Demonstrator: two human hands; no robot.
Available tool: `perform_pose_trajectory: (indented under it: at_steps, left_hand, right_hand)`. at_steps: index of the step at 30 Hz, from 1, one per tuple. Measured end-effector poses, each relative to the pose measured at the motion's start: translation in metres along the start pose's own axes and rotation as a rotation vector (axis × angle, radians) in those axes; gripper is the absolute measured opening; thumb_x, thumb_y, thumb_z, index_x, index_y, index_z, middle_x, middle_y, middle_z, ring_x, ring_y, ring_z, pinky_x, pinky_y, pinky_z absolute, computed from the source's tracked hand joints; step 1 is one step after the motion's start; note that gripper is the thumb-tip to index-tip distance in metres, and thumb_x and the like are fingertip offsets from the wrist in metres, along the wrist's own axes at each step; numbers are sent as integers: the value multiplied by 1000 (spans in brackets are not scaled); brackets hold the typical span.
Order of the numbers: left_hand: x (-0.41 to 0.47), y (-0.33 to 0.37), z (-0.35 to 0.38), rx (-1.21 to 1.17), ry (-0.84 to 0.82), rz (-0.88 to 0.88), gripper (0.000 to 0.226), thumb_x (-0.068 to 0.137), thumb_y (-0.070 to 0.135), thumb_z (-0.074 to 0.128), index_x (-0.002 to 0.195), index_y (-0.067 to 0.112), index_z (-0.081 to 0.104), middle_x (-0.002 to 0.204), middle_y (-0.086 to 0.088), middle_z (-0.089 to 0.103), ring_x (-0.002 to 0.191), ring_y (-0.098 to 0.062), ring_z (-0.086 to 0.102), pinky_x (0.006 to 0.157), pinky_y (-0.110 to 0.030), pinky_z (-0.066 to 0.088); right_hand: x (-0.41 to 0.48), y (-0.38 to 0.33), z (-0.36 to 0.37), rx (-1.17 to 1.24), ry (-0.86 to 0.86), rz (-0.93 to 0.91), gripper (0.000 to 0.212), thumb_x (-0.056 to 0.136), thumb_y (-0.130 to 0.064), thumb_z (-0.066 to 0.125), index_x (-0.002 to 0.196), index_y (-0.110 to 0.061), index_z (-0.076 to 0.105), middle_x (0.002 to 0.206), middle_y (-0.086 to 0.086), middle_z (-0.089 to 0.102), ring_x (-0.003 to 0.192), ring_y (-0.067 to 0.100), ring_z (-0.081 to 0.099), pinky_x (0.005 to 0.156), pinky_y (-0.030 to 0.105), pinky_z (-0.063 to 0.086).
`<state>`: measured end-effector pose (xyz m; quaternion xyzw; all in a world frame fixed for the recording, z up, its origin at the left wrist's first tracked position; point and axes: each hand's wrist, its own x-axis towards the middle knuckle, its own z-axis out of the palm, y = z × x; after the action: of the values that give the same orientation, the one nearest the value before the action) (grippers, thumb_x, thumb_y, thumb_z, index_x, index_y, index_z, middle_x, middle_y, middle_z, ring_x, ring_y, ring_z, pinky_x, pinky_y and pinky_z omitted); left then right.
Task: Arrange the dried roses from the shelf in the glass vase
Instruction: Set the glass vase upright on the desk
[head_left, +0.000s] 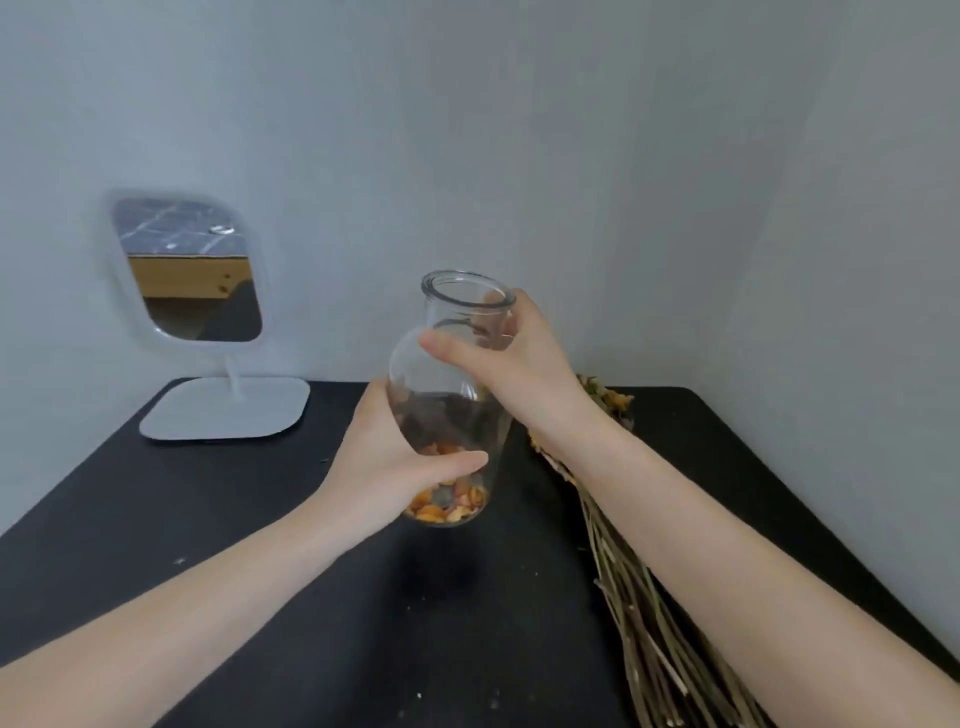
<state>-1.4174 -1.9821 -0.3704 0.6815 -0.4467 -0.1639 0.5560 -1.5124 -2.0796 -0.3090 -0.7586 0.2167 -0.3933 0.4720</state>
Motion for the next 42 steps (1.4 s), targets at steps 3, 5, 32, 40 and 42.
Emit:
perform_pose_trajectory:
  at_steps: [3, 5, 32, 40, 42]
  left_hand:
    - [-25, -19, -17, -17, 25, -30, 68, 49, 31, 88, 95, 43, 40, 98, 27, 50, 84, 30, 46, 62, -7, 41]
    - [-36, -27, -25, -7, 35, -56, 68, 48, 32, 88, 94, 44, 40, 97, 28, 51, 83, 33, 42, 61, -6, 40]
    - [-45, -65, -31, -84, 16, -105, 82, 50, 36, 88, 117, 37, 39, 118, 17, 53, 109, -3, 53, 81, -16, 45]
    - [-81, -47, -31, -115, 163, -176, 113, 42, 49, 76, 141, 33, 22, 145, 15, 29, 128, -1, 32, 105, -24, 28]
    - [-105, -41, -27, -188, 281, -96, 87, 49, 49, 80, 126, 40, 40, 134, 20, 43, 121, 4, 42, 101, -27, 37]
  right_hand:
    - [-21, 5, 27, -15, -24, -14, 47, 67, -38, 80, 103, -31, 49, 94, -22, 55, 89, -9, 52, 66, 8, 42]
    - [-31, 3, 41, -31, -28, -10, 51, 68, -39, 79, 107, -28, 49, 98, -20, 56, 95, -5, 54, 70, 10, 42]
    - [-46, 17, 62, -169, -45, -15, 47, 71, -41, 75, 108, -28, 47, 96, -21, 55, 91, -3, 56, 69, 6, 45]
    - [-47, 17, 46, -218, -125, 8, 64, 74, -47, 69, 130, -23, 47, 125, -14, 56, 112, -2, 48, 87, 12, 38]
    - [-49, 21, 28, -242, -122, 28, 71, 75, -51, 65, 137, -25, 43, 134, -13, 50, 121, -1, 42, 95, 14, 32]
